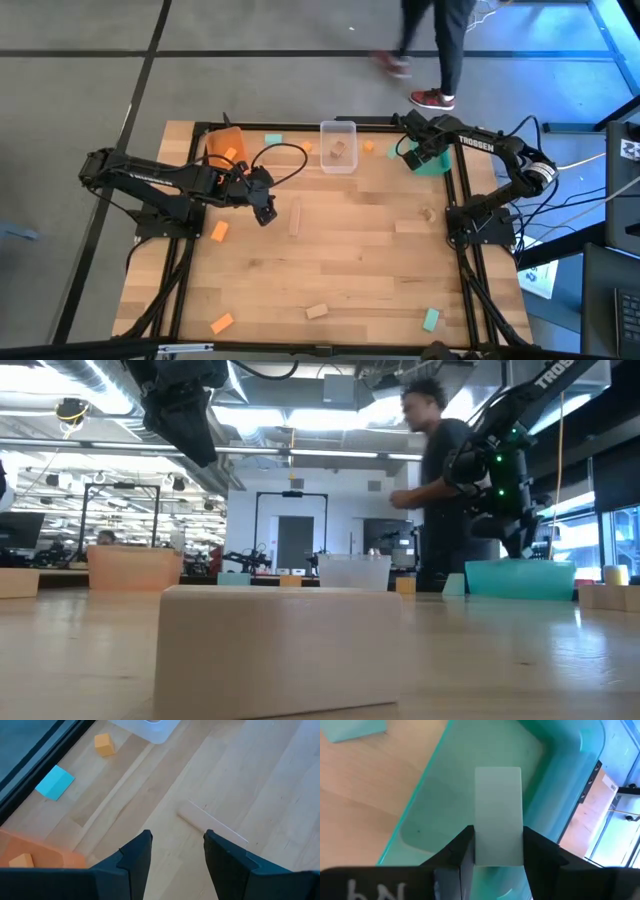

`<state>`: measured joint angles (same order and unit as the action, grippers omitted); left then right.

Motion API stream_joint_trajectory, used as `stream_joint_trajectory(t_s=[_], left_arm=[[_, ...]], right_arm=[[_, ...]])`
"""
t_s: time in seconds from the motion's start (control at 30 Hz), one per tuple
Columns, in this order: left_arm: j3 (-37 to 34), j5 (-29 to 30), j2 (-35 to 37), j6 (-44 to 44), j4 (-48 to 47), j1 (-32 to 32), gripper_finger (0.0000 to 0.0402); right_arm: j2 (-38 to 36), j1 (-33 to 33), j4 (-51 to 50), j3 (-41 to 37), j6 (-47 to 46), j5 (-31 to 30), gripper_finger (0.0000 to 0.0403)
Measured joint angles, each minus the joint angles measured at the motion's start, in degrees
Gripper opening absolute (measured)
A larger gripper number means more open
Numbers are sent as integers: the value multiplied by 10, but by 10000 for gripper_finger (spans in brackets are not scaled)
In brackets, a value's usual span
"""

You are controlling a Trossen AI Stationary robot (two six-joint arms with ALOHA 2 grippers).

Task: Sort & place blocks by color
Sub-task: Put the green block into the green bin, then put the brown block into the transparent bin

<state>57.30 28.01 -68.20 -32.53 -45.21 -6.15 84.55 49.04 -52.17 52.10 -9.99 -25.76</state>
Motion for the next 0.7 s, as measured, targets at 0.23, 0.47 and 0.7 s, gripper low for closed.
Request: stream_joint_trajectory(t_s=[0.23, 0.47, 0.7], left_arm=[[0, 0, 0, 0, 0, 0, 170], [0, 0, 0, 0, -1, 0, 170], [0, 0, 0, 0, -1, 0, 170]], right_arm=[[0, 0, 3, 0, -3, 0, 223], [0, 0, 5, 1, -2, 3, 229], [0, -24, 5, 49, 1, 87, 218]])
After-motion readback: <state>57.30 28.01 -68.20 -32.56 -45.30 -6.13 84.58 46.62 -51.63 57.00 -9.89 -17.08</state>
